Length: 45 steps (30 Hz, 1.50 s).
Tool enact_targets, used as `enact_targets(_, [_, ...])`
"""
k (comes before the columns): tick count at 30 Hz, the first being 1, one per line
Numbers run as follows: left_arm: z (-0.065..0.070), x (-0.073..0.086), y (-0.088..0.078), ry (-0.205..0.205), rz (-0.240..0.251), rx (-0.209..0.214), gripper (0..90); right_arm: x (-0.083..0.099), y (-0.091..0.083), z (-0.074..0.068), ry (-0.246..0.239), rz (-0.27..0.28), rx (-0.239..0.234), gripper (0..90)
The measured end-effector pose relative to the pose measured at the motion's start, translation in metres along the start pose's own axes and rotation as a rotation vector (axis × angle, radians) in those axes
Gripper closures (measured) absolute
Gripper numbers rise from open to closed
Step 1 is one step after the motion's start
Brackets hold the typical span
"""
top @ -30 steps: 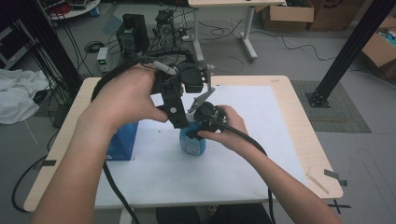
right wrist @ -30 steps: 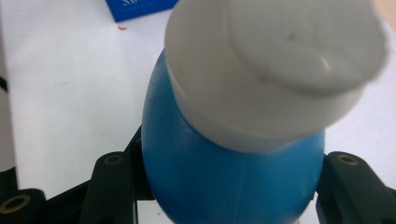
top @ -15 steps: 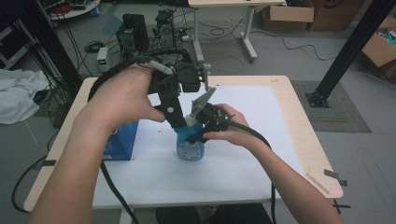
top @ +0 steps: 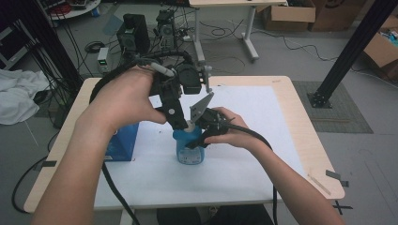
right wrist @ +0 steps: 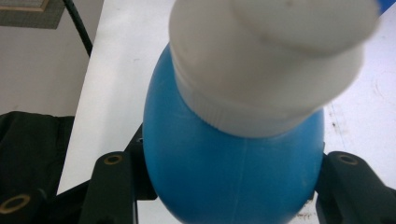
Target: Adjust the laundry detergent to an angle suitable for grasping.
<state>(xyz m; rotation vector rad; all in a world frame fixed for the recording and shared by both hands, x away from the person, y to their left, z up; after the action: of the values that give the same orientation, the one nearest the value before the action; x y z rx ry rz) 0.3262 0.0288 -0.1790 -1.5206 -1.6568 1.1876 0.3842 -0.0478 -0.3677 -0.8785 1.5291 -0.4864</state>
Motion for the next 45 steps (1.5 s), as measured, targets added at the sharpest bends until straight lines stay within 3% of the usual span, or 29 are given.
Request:
enact_targets(10, [0.000,-0.003,0.000,0.002,-0.002,-0.001,10.8,0.005,-0.001,-0.003,0.018,-0.020,0.013,41.1])
enact_targets(12, [0.001,-0.003,0.000,0.002,-0.001,0.000,10.8,0.007,0.000,-0.003,0.033,-0.033,-0.002,32.7])
enact_targets(15, [0.001,-0.003,-0.001,0.003,-0.003,0.000,10.9,0.009,0.000,-0.005,0.031,-0.047,-0.001,30.1])
enact_targets(22, [0.001,-0.003,-0.002,0.002,-0.002,-0.002,10.9,0.009,-0.014,-0.009,0.053,-0.023,0.008,22.3])
enact_targets(30, [0.001,-0.002,0.000,0.000,-0.006,0.001,10.9,0.015,-0.044,-0.015,0.088,0.001,0.029,17.3])
enact_targets(31, [0.001,-0.003,0.000,0.000,-0.006,0.001,10.9,0.018,-0.054,-0.015,0.106,0.014,0.029,17.4])
enact_targets(35, [0.002,-0.005,-0.001,0.003,-0.002,0.002,10.9,0.023,-0.067,-0.013,0.136,0.023,0.054,17.3])
enact_targets(36, [0.002,-0.006,-0.001,0.004,-0.002,0.001,10.9,0.027,-0.078,-0.011,0.171,0.032,0.082,17.6])
enact_targets(44, [0.002,-0.008,0.000,0.008,0.000,0.000,10.9,0.039,-0.109,-0.002,0.263,0.047,0.166,21.0])
enact_targets(45, [0.002,-0.008,0.001,0.008,0.000,0.001,10.9,0.043,-0.117,0.001,0.298,0.049,0.197,20.5])
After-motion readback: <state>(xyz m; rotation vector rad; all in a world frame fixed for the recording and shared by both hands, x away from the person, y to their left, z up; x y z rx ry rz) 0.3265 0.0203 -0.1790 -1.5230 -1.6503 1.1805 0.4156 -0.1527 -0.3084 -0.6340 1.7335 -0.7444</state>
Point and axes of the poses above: each handheld gripper's, and its own axes: y roughly forward along the jaws, x roughly out of its underside, z roughly to its right, the point moved 5 cm from there along y, roughly forward along the jaws, and after that the axes turned 13 degrees about -x, right-handed, at the moved point
